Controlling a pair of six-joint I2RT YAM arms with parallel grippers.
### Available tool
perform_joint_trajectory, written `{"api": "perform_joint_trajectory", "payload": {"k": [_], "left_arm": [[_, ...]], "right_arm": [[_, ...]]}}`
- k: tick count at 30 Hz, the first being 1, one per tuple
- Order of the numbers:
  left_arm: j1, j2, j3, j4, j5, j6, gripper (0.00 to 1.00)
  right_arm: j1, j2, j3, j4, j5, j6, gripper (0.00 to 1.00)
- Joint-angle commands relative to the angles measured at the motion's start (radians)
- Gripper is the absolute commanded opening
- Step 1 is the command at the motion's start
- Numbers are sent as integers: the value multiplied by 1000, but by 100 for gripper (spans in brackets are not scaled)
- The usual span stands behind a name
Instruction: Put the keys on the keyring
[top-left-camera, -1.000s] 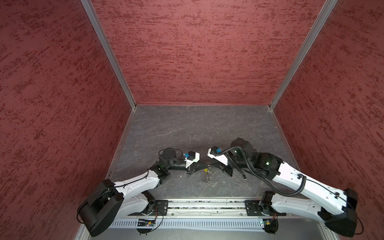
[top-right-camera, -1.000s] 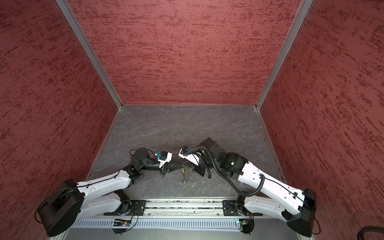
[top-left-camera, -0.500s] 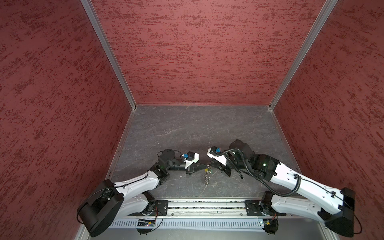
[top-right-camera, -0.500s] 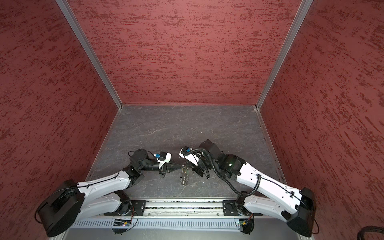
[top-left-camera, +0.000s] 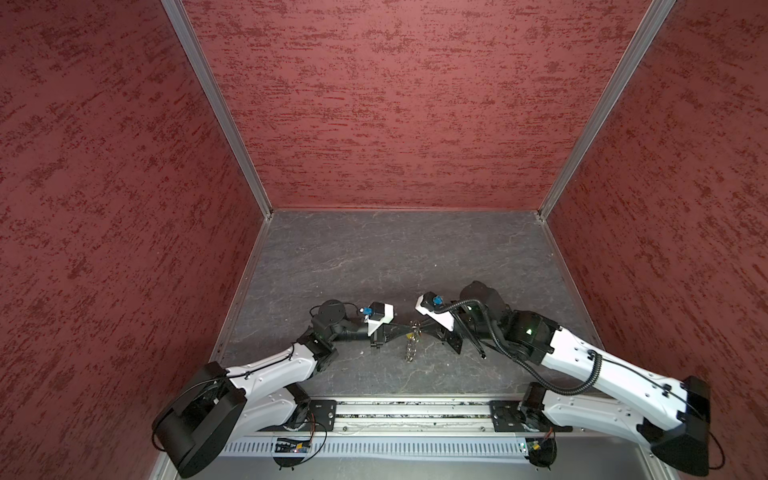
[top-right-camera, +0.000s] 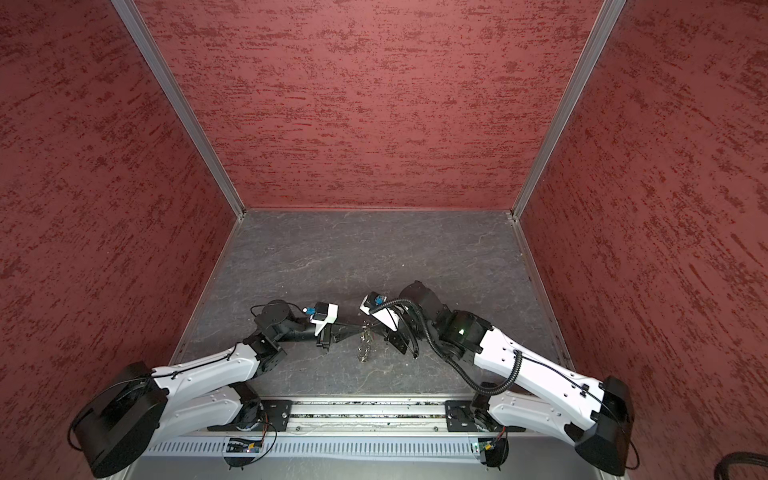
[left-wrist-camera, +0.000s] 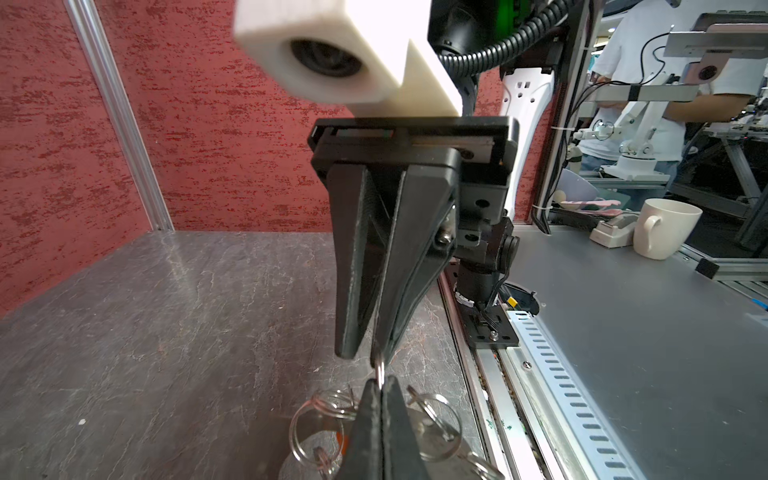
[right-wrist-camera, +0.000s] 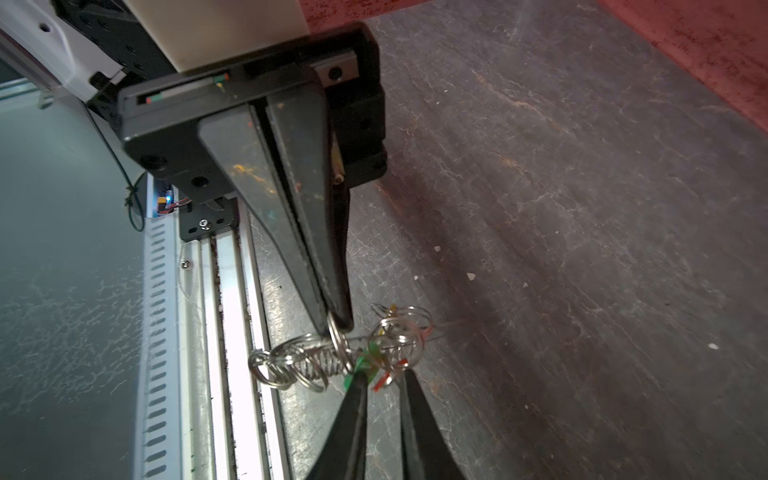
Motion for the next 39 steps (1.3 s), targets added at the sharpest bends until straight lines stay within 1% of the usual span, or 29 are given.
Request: {"api": "perform_joint_trajectory", "payload": {"k": [1,2,3,5,7,8,11,13,15,18,21,24,26,28,29,31,35,37,39], "left_arm": [[0,-40,8,-5,-139,17,0],[-9,-53,25,-62,-197,33,0],[-20,-66,40,-109,-249,48,0],[-39,-90,65,-182,-372,62,0],[-39,-107,82,-224,-457,52,0],[-39,-112,98,-258,-498,45,0],[-45,-109,144,-339,-601,32,0],[-50,-94,184,-416,-659,20,0],[-58,-73,221,-458,-700,11,0],[-67,-38,263,-493,-716,13,0],[-78,-16,290,-523,-726,18,0],[-91,-4,305,-534,-718,31,0],[-99,-1,306,-535,-710,34,0],[-102,2,307,-537,-693,30,0],[-106,5,307,-538,-692,28,0],[-112,10,310,-538,-674,25,0],[-136,13,304,-531,-636,46,0],[-145,11,298,-528,-625,61,0],[-149,11,295,-527,-618,73,0]], "right_arm": [[-4,-89,-44,86,209,79,27],[-4,-124,-64,119,257,114,31],[-4,-160,-87,149,281,148,35],[-3,-224,-146,213,292,214,43],[-4,-260,-196,250,313,292,50],[-4,-269,-218,264,319,335,51],[-4,-276,-284,360,284,446,53],[-3,-261,-360,501,231,503,61],[-2,-228,-409,612,221,534,65],[-1,-160,-448,752,223,517,68],[-1,-103,-465,852,236,466,67],[-1,-74,-481,897,298,408,66],[-2,-72,-504,927,302,344,67],[-5,-71,-515,921,312,299,71],[-8,-69,-515,913,293,279,72],[-10,-55,-508,887,245,239,72],[-20,-32,-485,837,247,211,72],[-36,-34,-483,827,232,194,72],[-63,-40,-475,810,192,177,72]]}}
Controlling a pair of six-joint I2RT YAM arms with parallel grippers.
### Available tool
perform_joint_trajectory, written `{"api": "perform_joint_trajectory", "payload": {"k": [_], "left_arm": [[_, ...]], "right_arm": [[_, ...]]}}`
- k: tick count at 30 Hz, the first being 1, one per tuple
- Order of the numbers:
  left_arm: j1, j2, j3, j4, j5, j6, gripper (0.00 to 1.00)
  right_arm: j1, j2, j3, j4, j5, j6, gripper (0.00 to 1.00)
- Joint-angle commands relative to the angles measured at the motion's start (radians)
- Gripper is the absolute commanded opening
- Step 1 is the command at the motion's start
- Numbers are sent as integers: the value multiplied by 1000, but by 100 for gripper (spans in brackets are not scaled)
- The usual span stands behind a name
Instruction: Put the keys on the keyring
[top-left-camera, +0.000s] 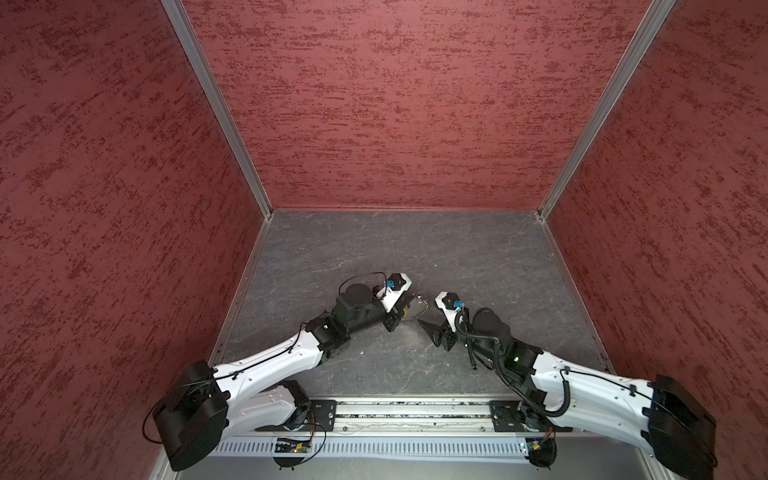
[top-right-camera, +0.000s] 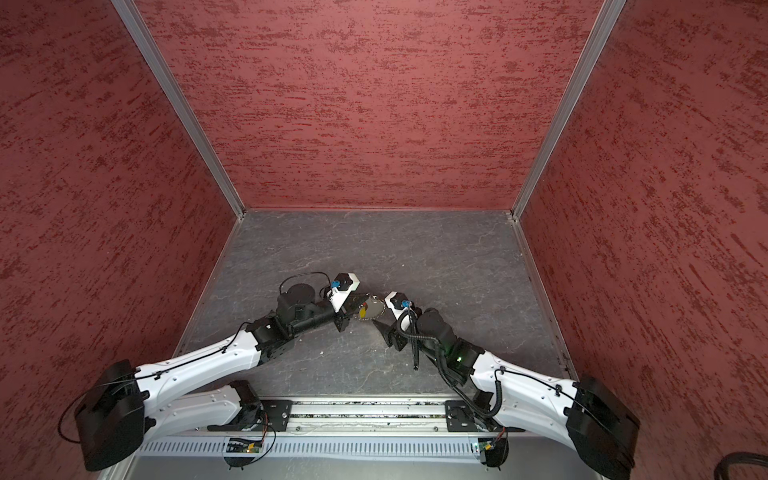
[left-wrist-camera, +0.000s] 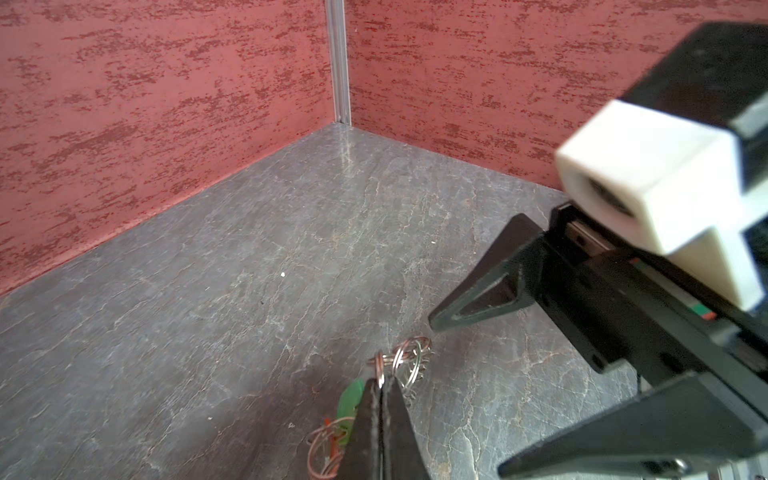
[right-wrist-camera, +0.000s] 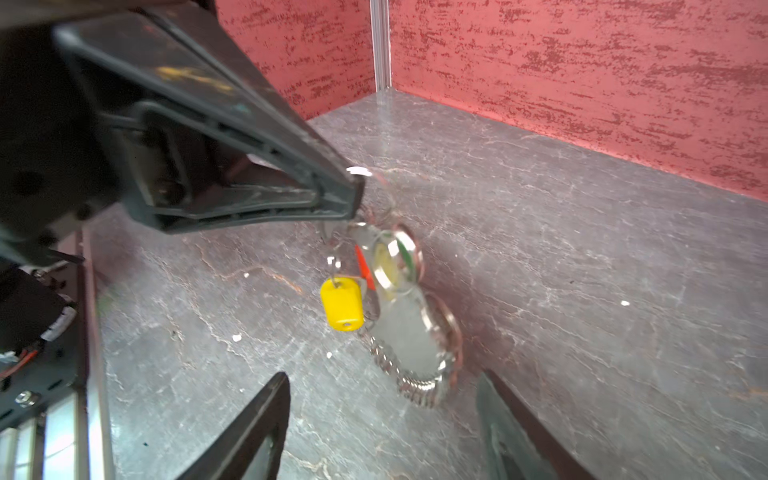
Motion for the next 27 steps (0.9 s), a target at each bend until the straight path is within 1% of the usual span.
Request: {"api": "perform_joint_trajectory", "payload": {"k": [1,4,7,10,13,17,22,27], "left_arm": [[-8,2,11,41,33,32,0],[-10,0,8,39,39,35,0],[-14,-1,5,45,55,37,0],[-20,-1,2,64,92,42,0],[-28,-1,0,74,107,52,0],[-28,-3,3,66,93,58,0],[-28,-9,3,53,73,64,0],[-28,-6,11,33,68,71,0]], "right_arm": [[-40,-11,35,-27,-66,-56,72],[-56,-24,40,-49,-99,-94,72],[-75,-26,42,-56,-172,-107,71],[-82,5,60,-61,-233,-102,61],[-85,38,76,-65,-255,-97,51],[-85,54,84,-65,-245,-92,37],[-85,69,95,-86,-188,-96,23],[-85,80,110,-89,-195,-94,16]]}}
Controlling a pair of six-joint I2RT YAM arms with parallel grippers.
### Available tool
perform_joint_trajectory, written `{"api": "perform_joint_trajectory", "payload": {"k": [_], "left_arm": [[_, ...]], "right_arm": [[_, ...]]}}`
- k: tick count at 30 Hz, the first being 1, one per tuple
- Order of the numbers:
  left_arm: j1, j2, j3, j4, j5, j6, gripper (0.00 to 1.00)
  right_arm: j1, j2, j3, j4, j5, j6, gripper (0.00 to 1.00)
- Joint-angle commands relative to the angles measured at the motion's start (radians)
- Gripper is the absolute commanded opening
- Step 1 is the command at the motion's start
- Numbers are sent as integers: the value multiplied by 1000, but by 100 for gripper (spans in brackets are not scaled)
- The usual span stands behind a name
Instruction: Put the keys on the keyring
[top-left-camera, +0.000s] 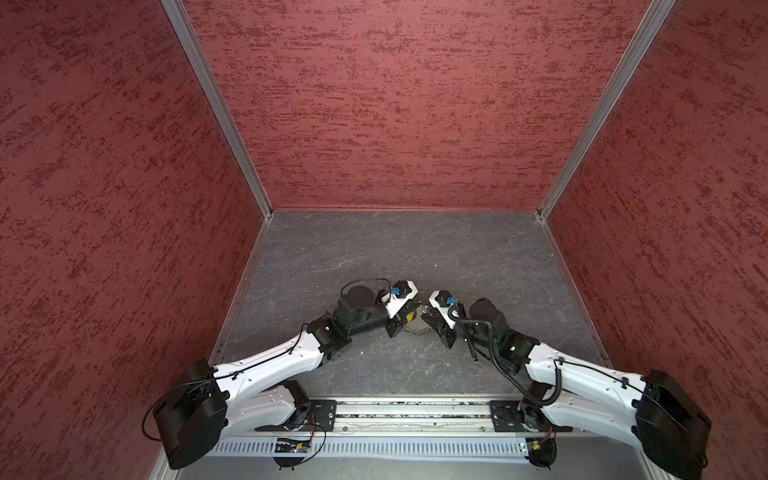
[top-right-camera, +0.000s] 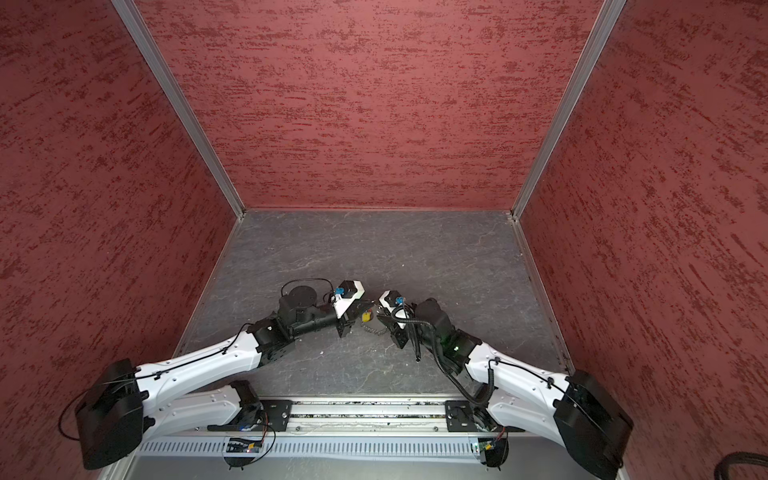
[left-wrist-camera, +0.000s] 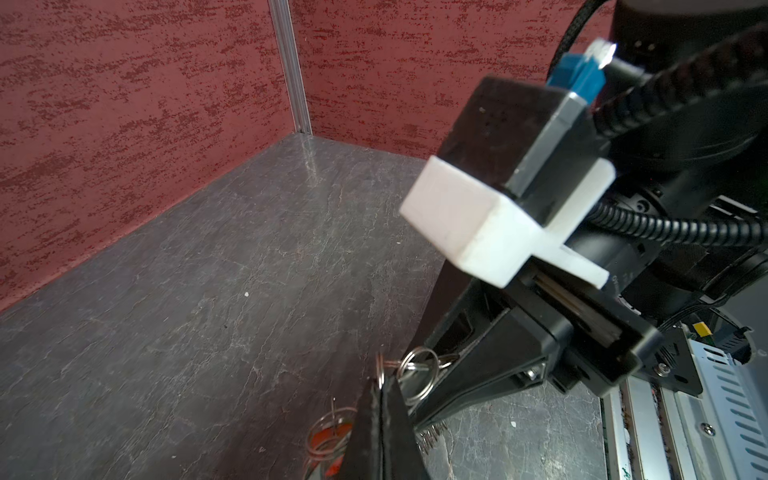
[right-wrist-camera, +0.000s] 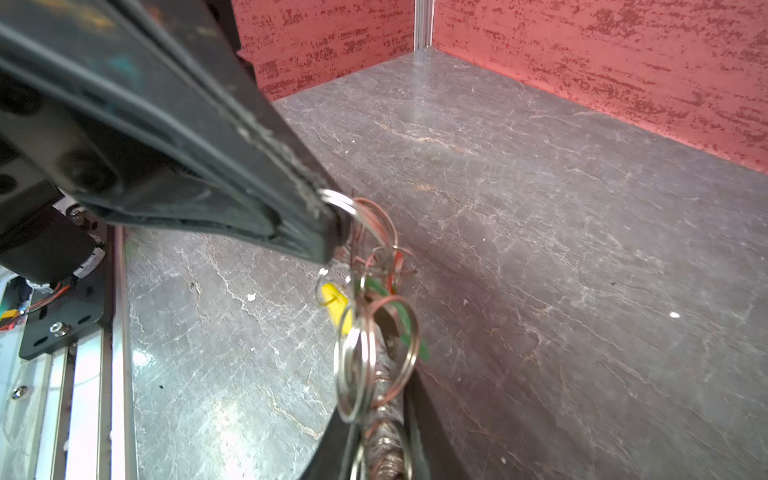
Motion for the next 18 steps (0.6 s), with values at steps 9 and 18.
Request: {"api": "perform_joint_trajectory", "payload": {"k": [9,18], "left_arm": [[28,-15,20,-19,20,19,8],[91,-82,121,-273,-8,-46,37]], "right_arm": [[-17,-37,37,14,-58,37,2],[-74,-147,-17,2,-140,65,0]]}}
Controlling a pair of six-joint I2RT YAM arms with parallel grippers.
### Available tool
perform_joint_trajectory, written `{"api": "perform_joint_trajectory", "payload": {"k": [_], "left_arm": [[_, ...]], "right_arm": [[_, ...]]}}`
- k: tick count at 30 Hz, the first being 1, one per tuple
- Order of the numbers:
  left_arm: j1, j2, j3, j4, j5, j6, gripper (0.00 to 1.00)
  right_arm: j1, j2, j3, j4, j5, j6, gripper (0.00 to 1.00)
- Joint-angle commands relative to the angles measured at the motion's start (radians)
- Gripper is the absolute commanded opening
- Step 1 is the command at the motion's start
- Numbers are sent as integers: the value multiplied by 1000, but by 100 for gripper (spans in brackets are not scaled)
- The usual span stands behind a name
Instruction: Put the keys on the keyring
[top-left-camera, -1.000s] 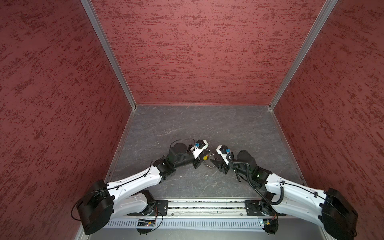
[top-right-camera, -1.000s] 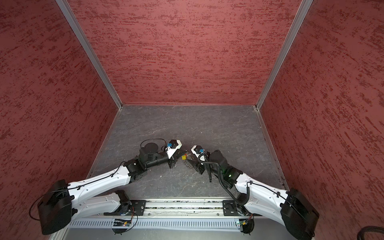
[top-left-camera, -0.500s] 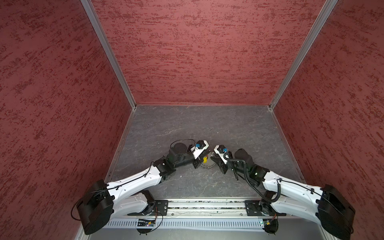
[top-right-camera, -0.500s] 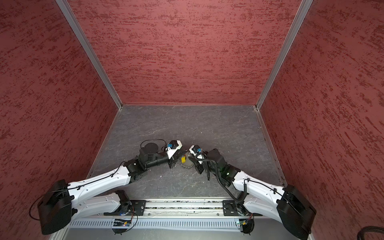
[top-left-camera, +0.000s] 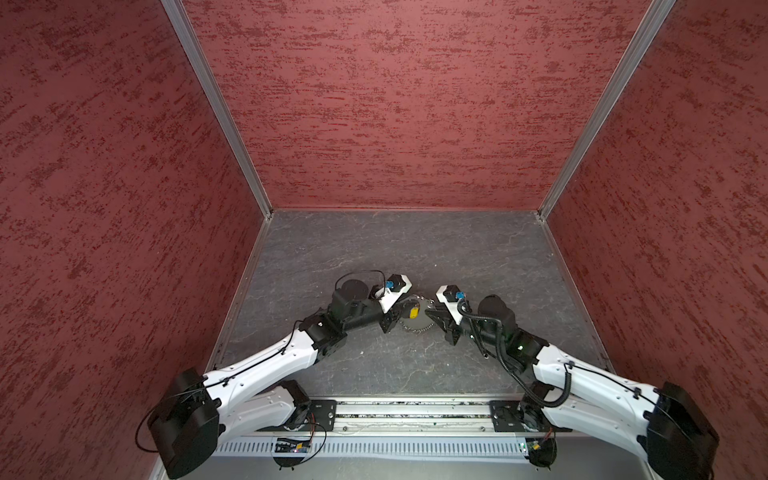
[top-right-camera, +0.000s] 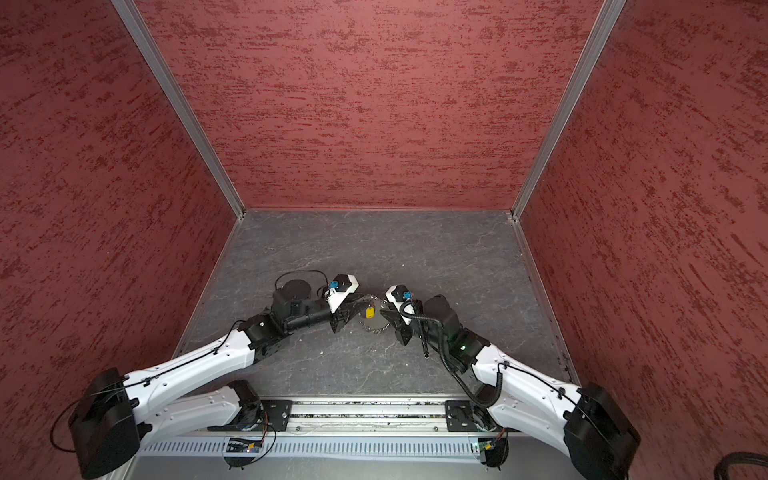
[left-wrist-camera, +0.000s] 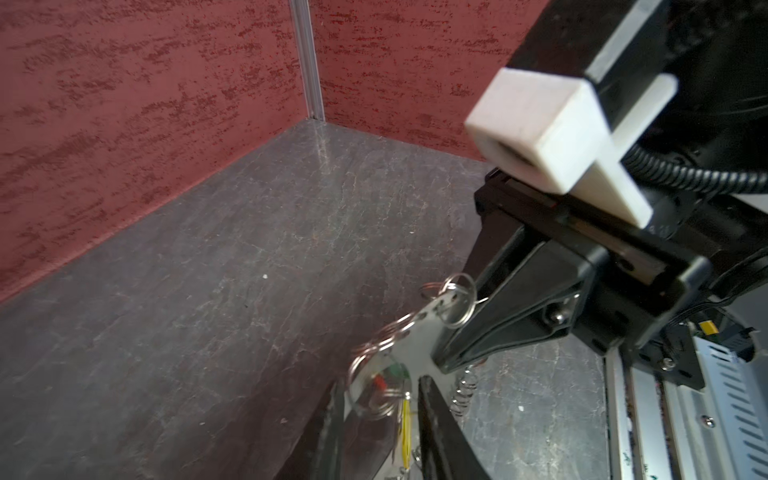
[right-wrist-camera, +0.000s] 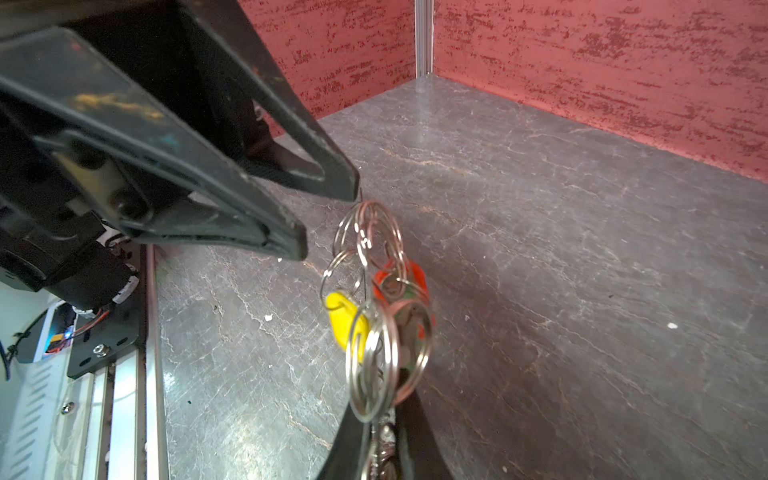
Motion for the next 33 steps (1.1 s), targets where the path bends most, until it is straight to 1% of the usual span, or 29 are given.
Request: {"api": "perform_joint_trajectory", "payload": {"k": [1,3,5,7,9,12,15,18,22,27,31,33], "left_arm": [[24,-41,80,-158,-29,-41,39],[32,-68,121,-242,-43,-34,41],[40,-92,161,-328,-63,-22,43],[47,-104,220,-440,-60,2,43],[50,-107,276,-550,-22,33,44],[60,-98,343,-708,79,112,47],[76,-79,391,-820,101,176,50],[93,-61,411,-866,117,232,50],[116,-42,410,-858,239,284,51],[142,-11,407,-841,376,306,50],[154,7,403,-843,450,324,46],[154,21,405,-854,483,336,42]], "right_arm": [[-18,-64,-20,15,-52,6,0],[-24,-95,-31,22,-66,8,0],[-26,-120,-36,45,-113,10,0],[-26,-145,-38,67,-151,11,0],[-26,-164,-37,80,-174,7,0],[-26,-168,-31,102,-207,-1,0],[-26,-159,-28,120,-234,-13,0],[-26,-157,-27,129,-251,-24,0],[-26,-176,-26,139,-281,-33,0],[-26,-196,-31,149,-319,-29,0],[-25,-207,-39,159,-348,-33,0],[-26,-206,-38,157,-351,-35,0]]}}
